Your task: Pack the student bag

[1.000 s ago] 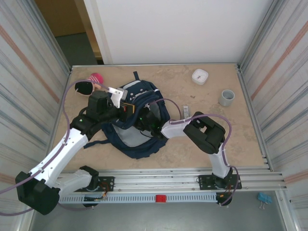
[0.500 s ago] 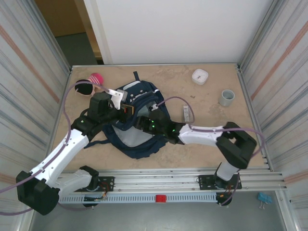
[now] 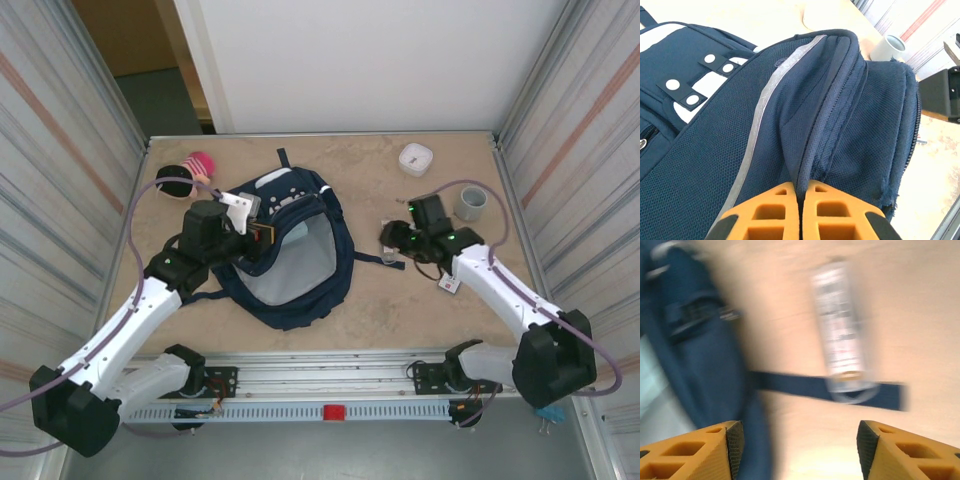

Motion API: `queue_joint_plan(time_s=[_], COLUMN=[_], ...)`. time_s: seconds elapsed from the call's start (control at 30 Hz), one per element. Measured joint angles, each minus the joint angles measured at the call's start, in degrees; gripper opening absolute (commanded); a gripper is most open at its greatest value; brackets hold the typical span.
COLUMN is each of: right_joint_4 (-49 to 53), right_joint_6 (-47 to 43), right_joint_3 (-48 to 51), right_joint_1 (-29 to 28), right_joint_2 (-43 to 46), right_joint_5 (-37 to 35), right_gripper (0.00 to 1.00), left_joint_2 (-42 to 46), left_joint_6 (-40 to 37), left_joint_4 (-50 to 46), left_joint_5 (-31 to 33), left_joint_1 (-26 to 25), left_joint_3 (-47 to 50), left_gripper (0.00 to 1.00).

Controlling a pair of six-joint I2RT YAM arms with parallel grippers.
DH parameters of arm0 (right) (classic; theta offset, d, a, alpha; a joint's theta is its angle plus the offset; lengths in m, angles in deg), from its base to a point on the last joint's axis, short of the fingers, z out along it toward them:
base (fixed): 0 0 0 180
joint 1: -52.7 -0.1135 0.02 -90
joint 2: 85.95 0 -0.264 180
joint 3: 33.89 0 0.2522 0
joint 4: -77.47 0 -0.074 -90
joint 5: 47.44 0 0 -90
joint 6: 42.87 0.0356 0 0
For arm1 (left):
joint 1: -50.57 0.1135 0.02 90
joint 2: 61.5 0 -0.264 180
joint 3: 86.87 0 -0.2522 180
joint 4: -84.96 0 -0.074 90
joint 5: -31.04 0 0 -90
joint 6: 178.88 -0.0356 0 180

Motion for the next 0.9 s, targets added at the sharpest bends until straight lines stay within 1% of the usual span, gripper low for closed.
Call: queue_joint_plan(time_s=[0.1,0.23,0.33,0.57,0.8,0.9], right_joint_4=[5.6,7.6,9.2,12.4,13.0,13.0], right_joint_6=[-3.4,-6.5,-9.0,-13.7,-15.9,-16.4], right_joint_3=[0.0,1.2,1.4,1.4,0.7,0.5], right_joint_1=[9.3,20.8,26.0,30.8,31.3,30.9], right_joint_2=[-0.1,-0.5,-3.2,-9.4,-15.6,-16.9], right_joint_5=[-0.2,2.0,2.3,0.3,1.3,1.5], right_gripper=[0.65,0.65,0.67,0.69,0.67,0.67], left_joint_2=[0.0,0.0,0.0,-0.2,-0.3,-0.3], left_joint_6=[0.0,0.0,0.0,0.0,0.0,0.0], left_joint_4=[0.0,0.0,0.0,0.0,0.0,0.0], left_joint_5=[0.1,0.5,0.7,0.7,0.7,0.7], left_joint_1=[-0.3,-0.6,-0.7,-0.7,-0.7,-0.7], left_joint_3=[0.0,0.1,0.1,0.1,0.1,0.1], left_gripper=[0.02,0.02,0.03,0.03,0.03,0.03])
